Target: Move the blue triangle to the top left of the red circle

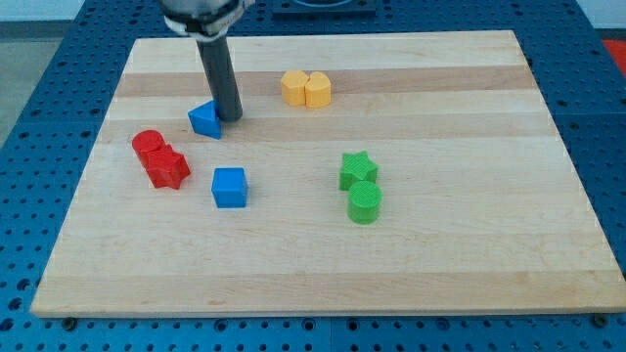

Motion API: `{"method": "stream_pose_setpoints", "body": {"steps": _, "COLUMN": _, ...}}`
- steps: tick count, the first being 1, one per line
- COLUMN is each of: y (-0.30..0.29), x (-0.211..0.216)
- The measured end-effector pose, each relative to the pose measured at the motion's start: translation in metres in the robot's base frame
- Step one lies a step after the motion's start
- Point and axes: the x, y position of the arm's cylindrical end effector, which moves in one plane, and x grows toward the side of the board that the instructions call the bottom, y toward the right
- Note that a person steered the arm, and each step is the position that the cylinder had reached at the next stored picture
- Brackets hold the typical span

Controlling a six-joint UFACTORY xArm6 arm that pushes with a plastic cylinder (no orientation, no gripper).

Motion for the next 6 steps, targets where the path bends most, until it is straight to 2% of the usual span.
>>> {"method": "stream_pose_setpoints", "body": {"steps": 1, "y": -0.011, "x": -0.012}}
{"method": "stream_pose_setpoints", "body": {"steps": 3, "y": 0.067, "x": -0.005}}
{"method": "stream_pose_setpoints", "body": {"steps": 4, "y": 0.085, "x": 0.023}}
{"method": "stream_pose_setpoints", "body": {"steps": 5, "y": 0.054, "x": 0.045}}
{"method": "stream_pose_setpoints", "body": {"steps": 6, "y": -0.014, "x": 0.041}}
